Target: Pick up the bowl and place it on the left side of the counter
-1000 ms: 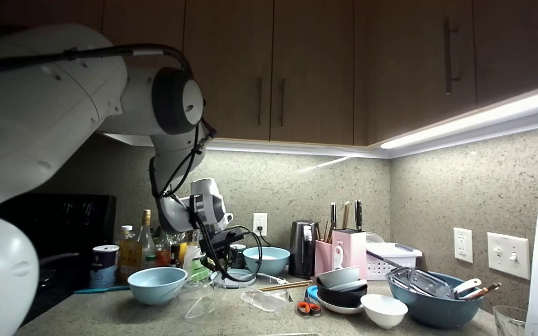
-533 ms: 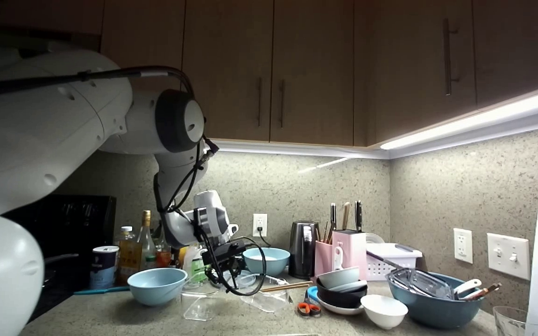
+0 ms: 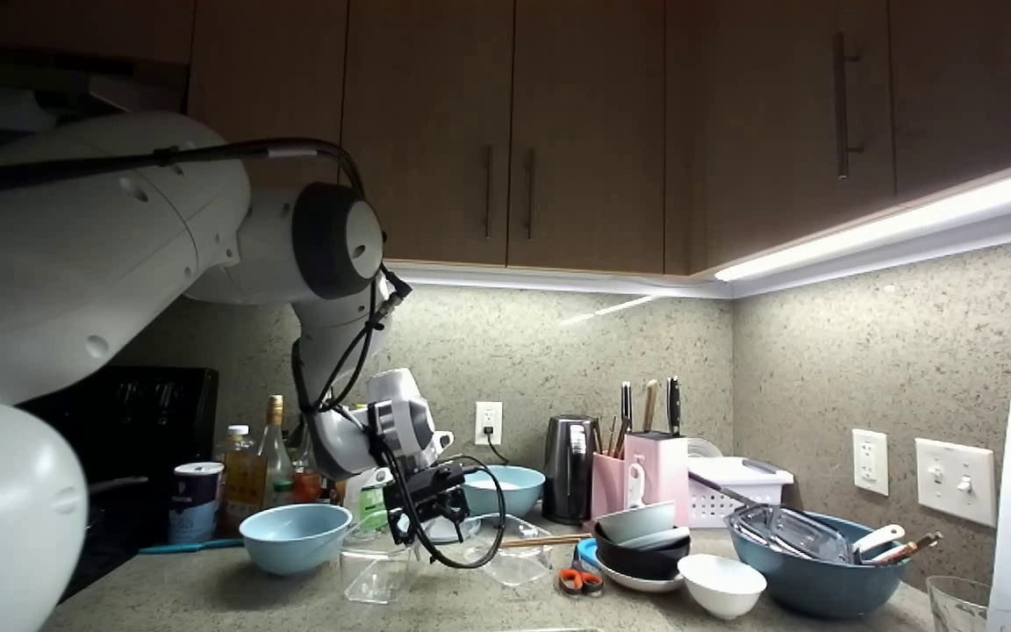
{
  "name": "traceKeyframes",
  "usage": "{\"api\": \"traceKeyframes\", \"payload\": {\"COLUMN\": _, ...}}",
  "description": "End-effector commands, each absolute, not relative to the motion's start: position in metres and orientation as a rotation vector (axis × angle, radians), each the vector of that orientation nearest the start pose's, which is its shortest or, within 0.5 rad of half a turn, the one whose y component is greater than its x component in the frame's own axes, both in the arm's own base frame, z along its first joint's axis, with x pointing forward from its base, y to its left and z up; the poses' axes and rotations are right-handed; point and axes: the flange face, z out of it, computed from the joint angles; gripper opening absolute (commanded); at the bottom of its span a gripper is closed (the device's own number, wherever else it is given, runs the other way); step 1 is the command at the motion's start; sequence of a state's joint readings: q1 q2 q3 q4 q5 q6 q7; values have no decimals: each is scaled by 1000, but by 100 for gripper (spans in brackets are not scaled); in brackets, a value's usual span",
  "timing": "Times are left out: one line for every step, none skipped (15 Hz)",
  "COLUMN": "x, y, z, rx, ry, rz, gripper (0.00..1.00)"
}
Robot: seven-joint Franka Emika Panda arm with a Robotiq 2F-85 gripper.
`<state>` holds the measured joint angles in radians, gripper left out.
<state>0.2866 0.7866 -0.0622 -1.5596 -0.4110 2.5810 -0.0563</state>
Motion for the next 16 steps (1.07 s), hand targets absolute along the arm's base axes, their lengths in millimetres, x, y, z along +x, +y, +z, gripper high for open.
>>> {"api": "traceKeyframes", "payload": {"x": 698, "y": 185, "z": 225, "rx": -3277, "ry": -1042, "rz": -512, "gripper": 100}}
{"api": "traceKeyframes", "payload": {"x": 697, "y": 189, "z": 230, "rx": -3292, "ry": -1034, "rz": -530, "gripper": 100}}
{"api": "traceKeyframes", "payload": {"x": 695, "y": 194, "z": 238, "rx": -3305, "ry": -1022, "rz": -537, "gripper": 100}}
{"api": "traceKeyframes", "payload": {"x": 691, "y": 198, "z": 244, "rx": -3313, "ry": -1004, "rz": -525, "gripper": 100}}
{"api": "traceKeyframes", "payload": {"x": 688, "y": 202, "z": 252, "rx": -3317, "ry": -987, "rz": -533, "gripper": 100}}
{"api": "traceKeyframes", "payload": {"x": 683, "y": 207, "z": 260, "rx": -3318, "ry": -972, "rz": -543, "gripper": 100}}
{"api": "traceKeyframes", "payload": {"x": 678, "y": 211, "z": 270, "rx": -3313, "ry": -963, "rz": -556, "gripper": 100}}
{"api": "traceKeyframes", "payload": {"x": 673, "y": 215, "z": 280, "rx": -3310, "ry": -958, "rz": -594, "gripper": 100}}
{"api": "traceKeyframes", "payload": {"x": 666, "y": 218, "z": 291, "rx": -3300, "ry": -949, "rz": -631, "gripper": 100}}
{"api": "traceKeyframes", "payload": {"x": 661, "y": 221, "z": 300, "rx": -3300, "ry": -936, "rz": -668, "gripper": 100}}
{"api": "traceKeyframes", "payload": {"x": 654, "y": 223, "z": 309, "rx": -3298, "ry": -923, "rz": -703, "gripper": 100}}
{"api": "traceKeyframes", "payload": {"x": 648, "y": 223, "z": 318, "rx": -3306, "ry": -896, "rz": -747, "gripper": 100}}
{"api": "traceKeyframes", "payload": {"x": 641, "y": 224, "z": 325, "rx": -3314, "ry": -875, "rz": -779, "gripper": 100}}
{"api": "traceKeyframes", "payload": {"x": 666, "y": 230, "z": 311, "rx": -3306, "ry": -914, "rz": -726, "gripper": 100}}
{"api": "traceKeyframes", "payload": {"x": 660, "y": 230, "z": 319, "rx": -3313, "ry": -898, "rz": -748, "gripper": 100}}
{"api": "traceKeyframes", "payload": {"x": 655, "y": 229, "z": 323, "rx": -3314, "ry": -889, "rz": -752, "gripper": 100}}
